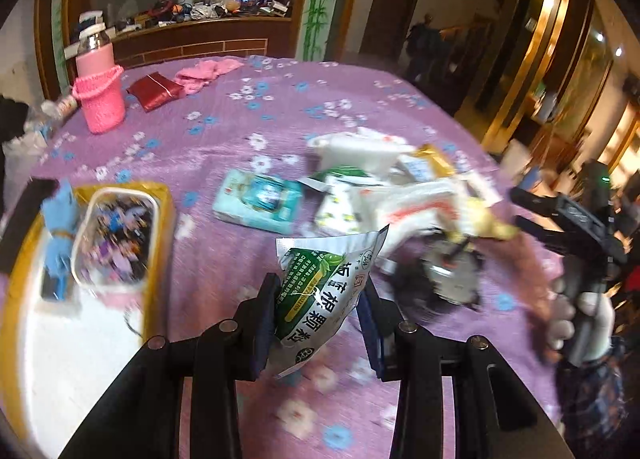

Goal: Organize soft objects
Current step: 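Grasp green-and-white bag with left gripper while right gripper approaches yellow cracker packet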

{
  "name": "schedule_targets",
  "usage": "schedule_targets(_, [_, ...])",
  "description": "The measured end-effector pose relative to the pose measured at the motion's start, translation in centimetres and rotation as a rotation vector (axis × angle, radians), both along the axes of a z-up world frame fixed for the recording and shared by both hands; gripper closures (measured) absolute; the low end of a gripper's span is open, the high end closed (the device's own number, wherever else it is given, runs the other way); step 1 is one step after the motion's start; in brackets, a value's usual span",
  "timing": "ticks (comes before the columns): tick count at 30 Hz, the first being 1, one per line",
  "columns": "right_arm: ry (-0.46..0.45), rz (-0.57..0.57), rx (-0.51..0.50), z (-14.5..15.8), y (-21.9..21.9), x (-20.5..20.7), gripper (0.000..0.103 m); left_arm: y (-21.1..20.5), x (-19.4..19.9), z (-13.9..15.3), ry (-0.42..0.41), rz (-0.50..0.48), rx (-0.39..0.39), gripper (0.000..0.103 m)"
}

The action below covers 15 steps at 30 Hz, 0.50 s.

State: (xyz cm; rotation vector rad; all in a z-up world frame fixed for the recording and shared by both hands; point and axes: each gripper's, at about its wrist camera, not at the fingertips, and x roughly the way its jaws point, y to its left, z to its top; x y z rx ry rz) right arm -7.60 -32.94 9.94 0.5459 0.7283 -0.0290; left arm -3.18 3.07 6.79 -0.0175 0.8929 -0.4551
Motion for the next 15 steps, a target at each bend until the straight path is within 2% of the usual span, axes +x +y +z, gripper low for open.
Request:
schedule_targets(3, [0.013, 0.064, -0.012, 1.0, 1.3, 0.5, 0.014, -0.1, -0.6, -0.3, 0.017, -0.015, -0.023, 0.063])
schedule_targets(7, [0.076, 0.260, -0.149, 3.1, 5.6, 3.2, 0.014, -0.5, -0.7, -1.4, 0.049, -0.016, -0.029, 0.063])
schedule_targets(11, [0.107, 0.240, -0.249, 4.3, 5.8, 5.2, 0.014, -0.7, -1.1, -2.6, 0.066, -0.027, -0.033, 0.063])
schedule_targets(15, [0.144, 0.212, -0.250, 4.5, 4.1, 6.6, 0.014, -0.7, -0.6, -3.7, 0.084, -0.013, -0.021, 0.063])
